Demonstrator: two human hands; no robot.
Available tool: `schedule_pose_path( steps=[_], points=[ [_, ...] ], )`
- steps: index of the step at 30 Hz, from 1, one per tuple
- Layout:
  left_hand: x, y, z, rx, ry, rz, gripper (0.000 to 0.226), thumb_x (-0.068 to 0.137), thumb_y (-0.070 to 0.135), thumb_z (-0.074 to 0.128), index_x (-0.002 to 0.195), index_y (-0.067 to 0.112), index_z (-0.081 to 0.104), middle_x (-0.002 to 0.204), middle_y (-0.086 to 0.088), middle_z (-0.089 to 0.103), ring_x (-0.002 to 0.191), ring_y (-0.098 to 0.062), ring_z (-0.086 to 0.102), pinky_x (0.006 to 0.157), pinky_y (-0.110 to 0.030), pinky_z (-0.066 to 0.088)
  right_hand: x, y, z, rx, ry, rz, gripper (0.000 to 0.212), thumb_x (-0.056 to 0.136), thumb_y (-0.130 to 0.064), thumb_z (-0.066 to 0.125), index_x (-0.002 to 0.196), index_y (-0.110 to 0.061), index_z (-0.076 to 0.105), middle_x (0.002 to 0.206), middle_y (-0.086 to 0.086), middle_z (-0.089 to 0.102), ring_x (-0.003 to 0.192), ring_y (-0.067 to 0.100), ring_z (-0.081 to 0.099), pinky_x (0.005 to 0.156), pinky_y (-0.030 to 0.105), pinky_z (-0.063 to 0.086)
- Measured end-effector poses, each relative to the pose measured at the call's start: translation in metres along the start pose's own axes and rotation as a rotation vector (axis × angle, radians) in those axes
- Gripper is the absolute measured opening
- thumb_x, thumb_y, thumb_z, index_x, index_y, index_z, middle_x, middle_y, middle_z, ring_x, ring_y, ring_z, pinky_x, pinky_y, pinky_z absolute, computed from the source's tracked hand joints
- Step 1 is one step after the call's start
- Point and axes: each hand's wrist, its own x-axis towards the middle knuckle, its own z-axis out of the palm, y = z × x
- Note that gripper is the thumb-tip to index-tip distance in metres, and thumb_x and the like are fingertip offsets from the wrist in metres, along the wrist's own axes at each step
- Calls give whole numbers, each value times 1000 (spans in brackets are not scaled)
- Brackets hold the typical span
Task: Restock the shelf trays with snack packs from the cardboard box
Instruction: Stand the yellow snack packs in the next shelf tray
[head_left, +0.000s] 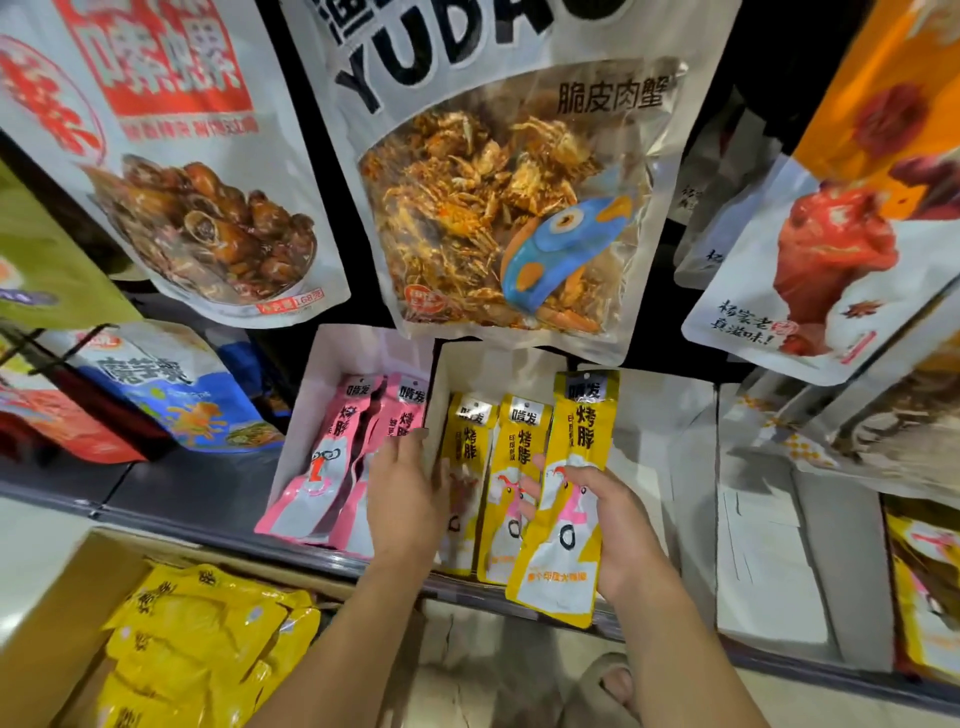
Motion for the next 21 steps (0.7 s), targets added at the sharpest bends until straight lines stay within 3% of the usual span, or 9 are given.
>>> schedule_pose_path(
  steps=[3, 6, 8, 10, 11, 15, 18, 20, 21],
  points=[
    [3, -22, -5, 33, -107, -70, 39, 92, 22, 62, 131, 20, 58, 117, -7, 60, 104, -29, 59, 82, -37, 51, 3, 6, 5, -64, 28, 9, 27, 88, -11, 64, 116, -13, 68, 112, 24, 72, 94, 45, 72, 84, 59, 57],
    [2, -37, -5, 25, -213, -77, 35, 97, 31, 53, 132, 32, 60, 119, -1, 66, 105, -25, 64, 82, -35, 55, 9, 14, 16, -108, 22, 4, 28, 89, -11, 65, 118, -13, 67, 111, 26, 72, 98, 49, 70, 92, 66, 51],
    [4, -39, -7, 28, -220, -87, 37, 99, 34, 52, 135, 31, 58, 125, -1, 64, 110, -25, 63, 87, -35, 54, 12, 19, 28, -139, 16, -4, 29, 90, -11, 67, 118, -12, 67, 108, 22, 74, 95, 43, 72, 88, 60, 56],
    [8, -42, -8, 17, -228, -89, 39, 99, 32, 53, 137, 27, 58, 130, -3, 62, 115, -26, 61, 92, -36, 52, 21, 26, 41, -188, 28, -32, 22, 90, -8, 68, 112, -11, 69, 99, 15, 77, 83, 31, 76, 72, 43, 62],
    [9, -44, -9, 4, -229, -87, 39, 99, 30, 53, 137, 25, 58, 131, -4, 62, 117, -27, 60, 94, -36, 51, 26, 30, 46, -206, 36, -42, 22, 90, -7, 68, 111, -10, 69, 97, 13, 78, 81, 28, 76, 70, 40, 62],
    [13, -54, -11, -26, -229, -47, 36, 98, 26, 56, 133, 20, 61, 123, -9, 64, 112, -30, 61, 91, -36, 50, 59, 53, 63, -365, 115, -92, 20, 89, -12, 73, 108, -13, 69, 101, 9, 78, 96, 31, 74, 88, 47, 58],
    [18, -65, -10, -42, -238, -46, 35, 96, 27, 57, 130, 23, 64, 114, -8, 67, 105, -28, 64, 89, -34, 51, 83, 66, 68, -524, 184, -138, 27, 85, -21, 79, 108, -14, 66, 107, 5, 74, 97, 23, 71, 89, 37, 56],
    [21, -69, -9, -75, -258, -75, 36, 96, 30, 59, 131, 25, 63, 118, -5, 66, 109, -25, 64, 96, -33, 50, 91, 71, 72, -589, 185, -135, 20, 87, -20, 78, 101, -15, 64, 106, 1, 72, 89, 16, 65, 86, 29, 48],
    [22, -70, -8, -84, -273, -81, 36, 96, 31, 59, 131, 27, 63, 118, -4, 65, 108, -24, 64, 96, -33, 50, 95, 74, 74, -619, 196, -126, 24, 88, -21, 77, 107, -15, 64, 109, -3, 67, 93, 15, 62, 89, 28, 44]
  ],
)
